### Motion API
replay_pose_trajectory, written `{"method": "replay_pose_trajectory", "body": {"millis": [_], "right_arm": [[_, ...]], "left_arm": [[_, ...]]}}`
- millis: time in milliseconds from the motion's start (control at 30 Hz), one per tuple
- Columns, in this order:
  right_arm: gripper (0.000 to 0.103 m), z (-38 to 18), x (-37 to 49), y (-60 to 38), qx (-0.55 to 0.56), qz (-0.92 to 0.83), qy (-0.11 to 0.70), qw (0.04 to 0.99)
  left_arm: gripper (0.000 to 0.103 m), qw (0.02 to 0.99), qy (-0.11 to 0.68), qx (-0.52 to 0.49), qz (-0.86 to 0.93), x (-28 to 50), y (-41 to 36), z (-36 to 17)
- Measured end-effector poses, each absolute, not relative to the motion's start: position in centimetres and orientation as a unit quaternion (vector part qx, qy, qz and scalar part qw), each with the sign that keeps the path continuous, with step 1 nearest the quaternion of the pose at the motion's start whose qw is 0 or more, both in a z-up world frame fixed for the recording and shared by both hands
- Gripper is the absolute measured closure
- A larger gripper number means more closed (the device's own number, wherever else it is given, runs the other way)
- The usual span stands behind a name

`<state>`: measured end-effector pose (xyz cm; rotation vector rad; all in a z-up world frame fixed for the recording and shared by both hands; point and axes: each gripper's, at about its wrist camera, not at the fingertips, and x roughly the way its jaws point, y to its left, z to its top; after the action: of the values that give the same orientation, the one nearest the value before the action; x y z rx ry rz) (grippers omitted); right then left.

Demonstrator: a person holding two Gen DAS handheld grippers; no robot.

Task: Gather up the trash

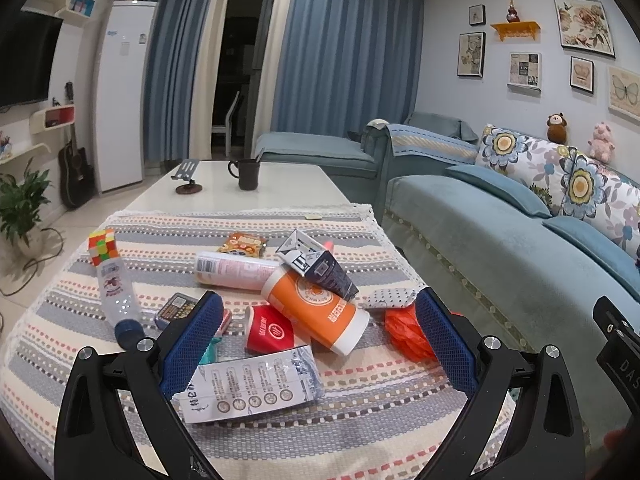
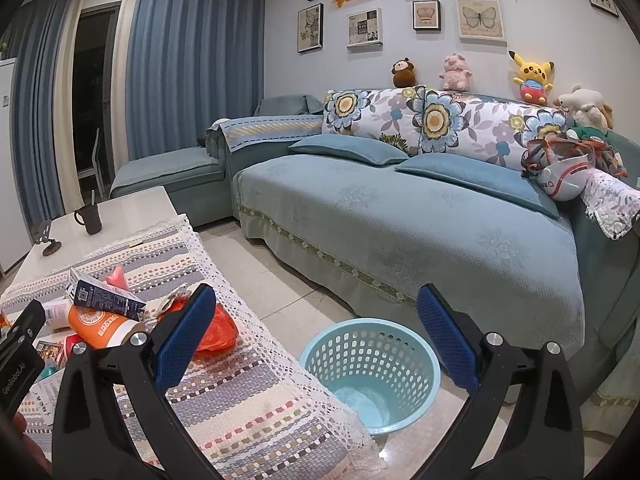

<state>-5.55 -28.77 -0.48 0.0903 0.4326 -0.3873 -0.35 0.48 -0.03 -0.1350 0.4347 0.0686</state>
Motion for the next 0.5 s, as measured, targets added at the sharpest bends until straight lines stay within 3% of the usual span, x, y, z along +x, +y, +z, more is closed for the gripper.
{"method": "replay_pose_trajectory", "body": {"millis": [500], "right_arm": [[0.008, -0.32, -5.36, -28.49, 0.042, -0.183, 0.214, 0.959]], "left_arm": [[0.009, 0.974, 0.213, -0.065, 0.032, -0.54, 0.38, -0.18]]}}
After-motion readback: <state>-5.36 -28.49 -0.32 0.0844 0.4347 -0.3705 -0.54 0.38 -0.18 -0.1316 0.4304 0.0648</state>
